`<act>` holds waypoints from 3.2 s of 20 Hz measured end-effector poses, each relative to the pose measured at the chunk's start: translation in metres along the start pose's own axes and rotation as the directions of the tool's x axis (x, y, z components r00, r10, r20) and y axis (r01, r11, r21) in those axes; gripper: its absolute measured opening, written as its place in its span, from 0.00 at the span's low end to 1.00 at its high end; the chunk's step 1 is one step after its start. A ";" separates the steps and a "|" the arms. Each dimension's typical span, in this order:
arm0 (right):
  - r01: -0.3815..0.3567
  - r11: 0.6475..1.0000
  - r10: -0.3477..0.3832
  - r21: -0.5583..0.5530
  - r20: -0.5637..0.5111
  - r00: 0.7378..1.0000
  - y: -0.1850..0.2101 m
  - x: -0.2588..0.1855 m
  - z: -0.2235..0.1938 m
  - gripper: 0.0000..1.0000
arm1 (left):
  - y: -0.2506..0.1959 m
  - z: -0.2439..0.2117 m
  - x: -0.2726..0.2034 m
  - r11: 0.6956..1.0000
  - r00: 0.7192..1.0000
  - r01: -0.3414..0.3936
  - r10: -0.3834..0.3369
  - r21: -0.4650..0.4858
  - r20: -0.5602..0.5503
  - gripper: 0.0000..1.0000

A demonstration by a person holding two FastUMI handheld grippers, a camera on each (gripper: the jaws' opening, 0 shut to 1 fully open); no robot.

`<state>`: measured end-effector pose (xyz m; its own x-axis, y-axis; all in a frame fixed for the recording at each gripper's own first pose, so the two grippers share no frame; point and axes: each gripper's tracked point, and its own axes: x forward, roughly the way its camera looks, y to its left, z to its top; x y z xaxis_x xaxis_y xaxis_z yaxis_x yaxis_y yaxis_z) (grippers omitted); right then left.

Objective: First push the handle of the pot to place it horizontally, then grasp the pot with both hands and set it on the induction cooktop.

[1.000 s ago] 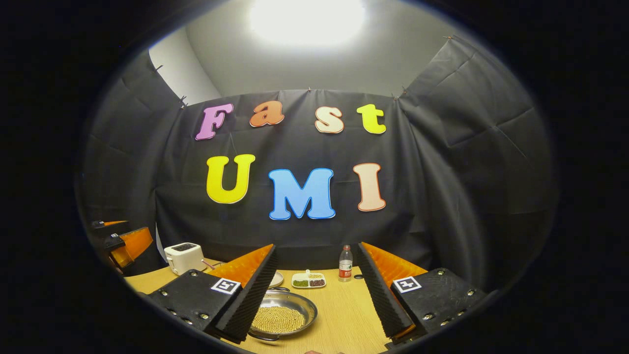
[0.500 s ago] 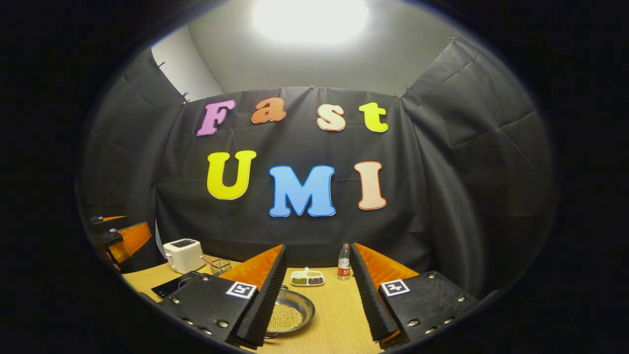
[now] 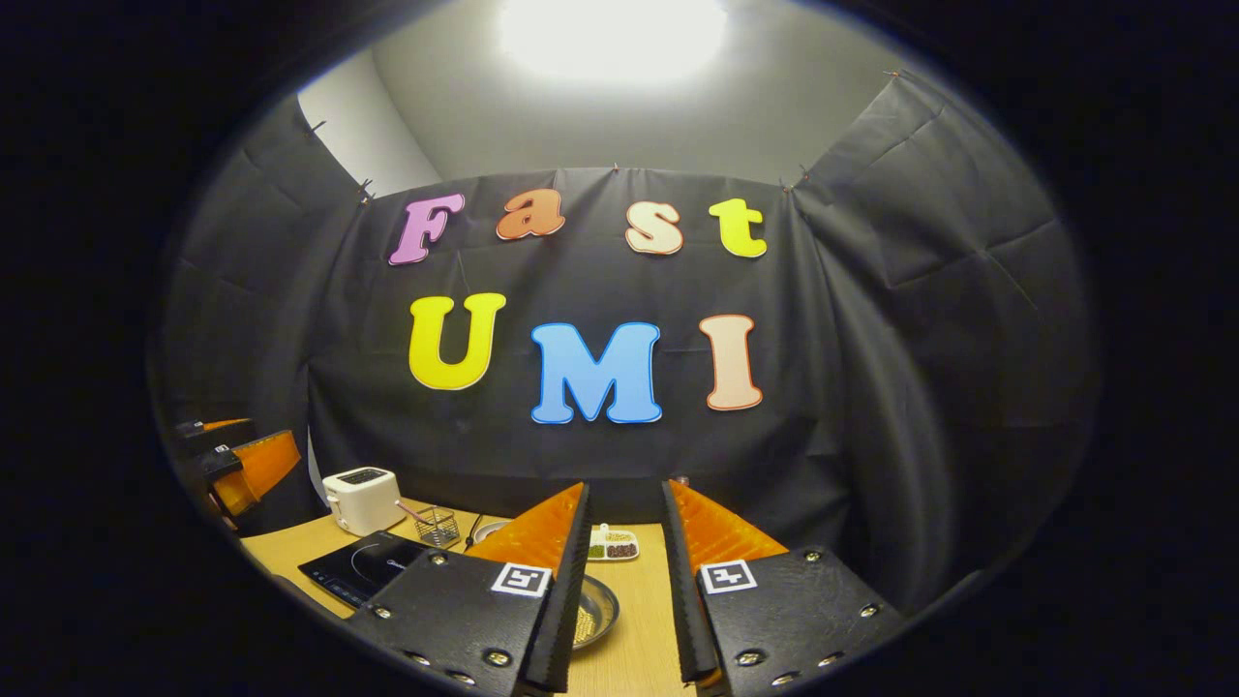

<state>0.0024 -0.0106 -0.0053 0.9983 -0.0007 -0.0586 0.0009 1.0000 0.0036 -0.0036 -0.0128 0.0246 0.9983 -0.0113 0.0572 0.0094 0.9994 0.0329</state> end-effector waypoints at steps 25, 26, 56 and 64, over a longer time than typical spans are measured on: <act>-0.151 0.988 0.151 0.043 -0.005 0.989 -0.006 0.024 -0.020 0.01 | -0.006 0.007 -0.022 0.986 0.987 -0.163 0.163 0.041 0.003 0.96; -0.168 0.985 0.169 0.049 -0.011 0.986 0.000 0.025 -0.022 0.01 | -0.004 0.009 -0.022 0.985 0.986 -0.169 0.169 0.045 0.007 0.96; -0.526 0.845 0.509 0.096 -0.444 0.737 0.191 0.058 -0.194 0.01 | 0.123 -0.024 0.037 0.958 0.958 -0.285 0.286 0.032 -0.020 0.99; -0.572 0.799 0.557 0.183 -0.584 0.591 0.222 0.039 -0.255 0.01 | 0.140 -0.041 0.053 0.954 0.952 -0.300 0.301 0.028 -0.049 0.99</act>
<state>0.0269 0.2126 -0.2611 0.5566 0.5583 -0.6152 -0.5599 0.7992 0.2187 0.0526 0.1281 -0.0087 0.9564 0.2918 0.0158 -0.2922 0.9554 0.0419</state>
